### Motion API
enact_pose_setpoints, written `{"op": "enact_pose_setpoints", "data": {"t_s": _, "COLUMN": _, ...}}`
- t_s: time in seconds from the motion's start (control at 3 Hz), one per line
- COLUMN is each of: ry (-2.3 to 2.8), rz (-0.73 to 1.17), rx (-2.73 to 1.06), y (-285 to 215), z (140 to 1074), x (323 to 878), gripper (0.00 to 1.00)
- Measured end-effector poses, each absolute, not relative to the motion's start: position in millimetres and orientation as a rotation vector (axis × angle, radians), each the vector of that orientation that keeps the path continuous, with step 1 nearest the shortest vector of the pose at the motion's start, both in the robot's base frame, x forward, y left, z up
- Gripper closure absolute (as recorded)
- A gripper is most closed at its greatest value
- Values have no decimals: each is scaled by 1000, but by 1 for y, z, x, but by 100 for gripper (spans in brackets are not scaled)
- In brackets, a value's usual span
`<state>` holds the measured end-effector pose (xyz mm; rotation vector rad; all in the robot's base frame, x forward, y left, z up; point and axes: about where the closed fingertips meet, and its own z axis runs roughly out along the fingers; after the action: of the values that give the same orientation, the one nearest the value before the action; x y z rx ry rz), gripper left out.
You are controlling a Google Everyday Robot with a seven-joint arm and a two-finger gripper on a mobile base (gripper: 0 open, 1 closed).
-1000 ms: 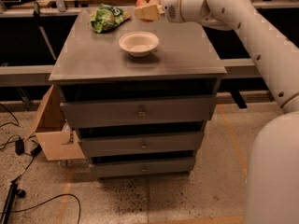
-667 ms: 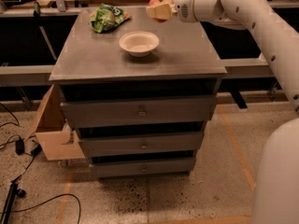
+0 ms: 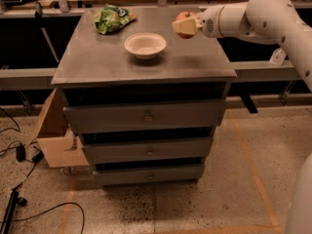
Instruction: Pick apple from paper bowl and place on counter
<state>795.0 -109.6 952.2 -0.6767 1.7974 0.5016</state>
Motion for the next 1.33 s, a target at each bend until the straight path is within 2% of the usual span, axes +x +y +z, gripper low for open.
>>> {"op": "enact_pose_setpoints", "data": {"t_s": 0.67, "ry": 1833, "rz": 496, "rx": -698, "y": -100, "z": 896, "x": 802, "gripper": 99}}
{"op": "enact_pose_setpoints", "data": {"t_s": 1.33, "ry": 1890, "rz": 484, "rx": -724, "y": -93, "z": 860, "x": 810, "gripper": 54}}
